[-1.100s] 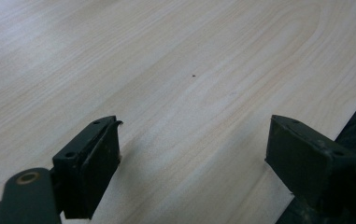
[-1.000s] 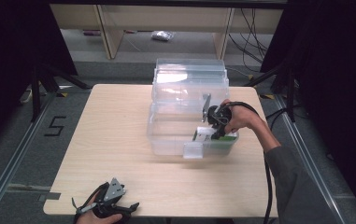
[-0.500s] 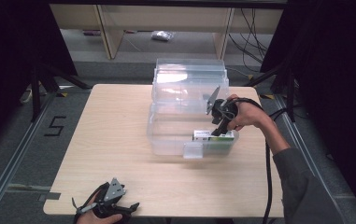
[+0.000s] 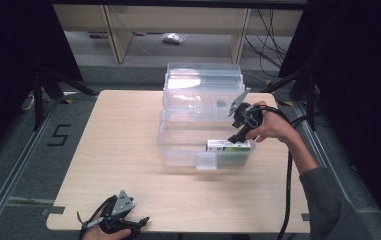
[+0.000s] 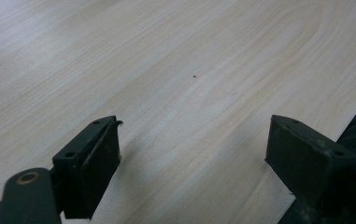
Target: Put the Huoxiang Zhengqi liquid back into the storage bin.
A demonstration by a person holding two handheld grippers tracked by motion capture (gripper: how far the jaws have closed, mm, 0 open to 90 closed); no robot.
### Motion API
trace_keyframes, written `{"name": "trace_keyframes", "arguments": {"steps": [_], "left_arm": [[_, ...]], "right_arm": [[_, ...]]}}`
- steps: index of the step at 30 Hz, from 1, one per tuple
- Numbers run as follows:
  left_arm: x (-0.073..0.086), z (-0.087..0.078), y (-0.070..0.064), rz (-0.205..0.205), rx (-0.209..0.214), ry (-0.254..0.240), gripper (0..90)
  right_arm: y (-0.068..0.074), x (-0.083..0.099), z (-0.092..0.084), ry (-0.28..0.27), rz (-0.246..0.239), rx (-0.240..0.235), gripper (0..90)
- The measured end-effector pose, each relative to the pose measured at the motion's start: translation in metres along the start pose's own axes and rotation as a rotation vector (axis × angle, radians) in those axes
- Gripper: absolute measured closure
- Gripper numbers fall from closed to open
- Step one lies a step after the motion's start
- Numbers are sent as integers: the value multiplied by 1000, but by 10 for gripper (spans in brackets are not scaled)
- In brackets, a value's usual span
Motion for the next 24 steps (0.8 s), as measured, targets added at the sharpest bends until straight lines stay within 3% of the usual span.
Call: {"name": "trace_keyframes", "arguments": {"steps": [1,4,6,8,9,10,12,13,21,24], "left_arm": [[0,0,0,6,-2,7,171],[0,-1,0,9,-3,3,171],[0,0,0,3,-1,2,171],[0,-1,1,13,-6,12,171],[0,2,-2,-18,-9,-29,171],[0,2,-2,-18,-9,-29,171],[0,2,-1,-16,-6,-26,171],[0,-1,0,6,-1,4,171],[0,-1,0,8,-5,9,171],[-1,-1,0,7,-2,13,171]], "right_arm": [[1,0,-1,-15,2,1,358],[7,1,-3,-13,65,35,320],[9,2,-3,-20,71,39,310],[12,5,-3,-58,156,43,292],[12,6,-3,-71,164,45,287],[12,6,-3,-71,164,45,287],[16,9,-2,-82,184,45,275],[17,12,-1,-94,197,54,275],[18,20,-4,-160,235,75,267],[19,26,-10,-184,258,106,267]]}}
Point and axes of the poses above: each handheld gripper's, and its own axes: z roughly forward along the jaws, x roughly out of its underside, y roughly to its left, the point moved 1 cm from there along z, roughly forward along the jaws, and after that the axes turned 11 degrees about x, right-handed, at the moved point
